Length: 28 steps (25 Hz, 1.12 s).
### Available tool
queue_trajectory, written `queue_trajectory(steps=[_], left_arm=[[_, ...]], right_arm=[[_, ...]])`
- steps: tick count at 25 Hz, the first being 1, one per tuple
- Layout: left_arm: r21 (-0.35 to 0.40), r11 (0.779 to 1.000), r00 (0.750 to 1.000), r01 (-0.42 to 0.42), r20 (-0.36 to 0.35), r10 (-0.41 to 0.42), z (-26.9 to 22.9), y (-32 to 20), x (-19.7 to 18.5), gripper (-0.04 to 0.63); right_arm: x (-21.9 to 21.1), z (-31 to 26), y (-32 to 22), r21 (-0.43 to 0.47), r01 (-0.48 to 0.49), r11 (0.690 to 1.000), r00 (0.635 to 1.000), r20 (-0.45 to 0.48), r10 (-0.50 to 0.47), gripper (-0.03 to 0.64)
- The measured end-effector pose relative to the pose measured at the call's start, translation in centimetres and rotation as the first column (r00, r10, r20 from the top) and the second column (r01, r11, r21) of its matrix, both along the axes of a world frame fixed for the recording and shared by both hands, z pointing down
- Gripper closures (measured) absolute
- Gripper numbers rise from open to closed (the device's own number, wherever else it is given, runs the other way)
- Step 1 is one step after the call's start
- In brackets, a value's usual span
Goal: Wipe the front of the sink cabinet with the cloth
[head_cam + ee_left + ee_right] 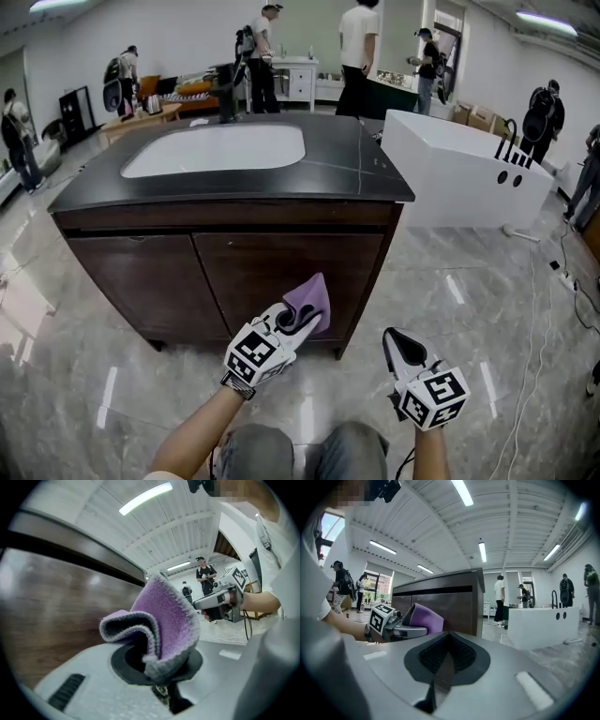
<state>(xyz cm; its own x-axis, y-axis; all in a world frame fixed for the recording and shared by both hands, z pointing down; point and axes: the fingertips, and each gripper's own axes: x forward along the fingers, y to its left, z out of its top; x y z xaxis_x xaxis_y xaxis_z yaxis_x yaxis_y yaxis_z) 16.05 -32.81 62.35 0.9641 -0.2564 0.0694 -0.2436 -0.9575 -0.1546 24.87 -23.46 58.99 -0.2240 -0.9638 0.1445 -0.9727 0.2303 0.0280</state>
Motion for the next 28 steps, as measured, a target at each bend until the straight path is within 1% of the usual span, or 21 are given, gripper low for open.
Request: queue_trajectory(steps=[4, 7, 9, 13, 18, 22, 26, 28], left_arm=[[0.04, 0.996, 0.996, 0.084, 0.015, -0.085, -3.1, -0.6, -4.7, 0.548], [0.036, 0.987, 0.987, 0.159, -0.011, -0.159, -5.0, -1.1, -8.4, 0.548], [0.044, 0.976, 0.977, 0.215, -0.01, -0.215, -5.6, -1.2, -10.7, 0.548], [0.07, 0.947, 0.949, 0.312, 0.014, -0.314, -6.2, -0.7, -14.8, 0.548], [0.081, 0.91, 0.912, 0.407, 0.026, -0.41, -6.9, 0.3, -19.7, 0.548], [0.099, 0.883, 0.886, 0.46, 0.022, -0.464, -8.2, 0.0, -23.5, 0.547], [0.156, 0.867, 0.879, 0.473, -0.011, -0.477, -11.4, -0.4, -25.9, 0.546], [0.179, 0.86, 0.876, 0.477, -0.021, -0.482, -13.6, -0.5, -26.7, 0.546]], right_arm=[[-3.3, -2.9, -2.2, 0.02, 0.081, 0.997, 0.996, -0.023, -0.081, 0.611], [-6.1, -4.7, -3.6, 0.035, 0.152, 0.988, 0.988, -0.034, -0.151, 0.611], [-8.1, -5.4, -4.2, 0.042, 0.202, 0.978, 0.979, -0.044, -0.201, 0.611], [-11.6, -6.6, -5.0, 0.05, 0.285, 0.957, 0.958, -0.053, -0.282, 0.61], [-16.9, -7.2, -6.0, 0.059, 0.383, 0.922, 0.922, -0.083, -0.377, 0.611], [-20.7, -8.2, -7.0, 0.078, 0.435, 0.897, 0.899, -0.079, -0.43, 0.611], [-23.2, -10.7, -8.2, 0.115, 0.463, 0.879, 0.885, -0.108, -0.452, 0.611], [-24.2, -12.8, -8.7, 0.136, 0.463, 0.876, 0.886, -0.108, -0.451, 0.611]])
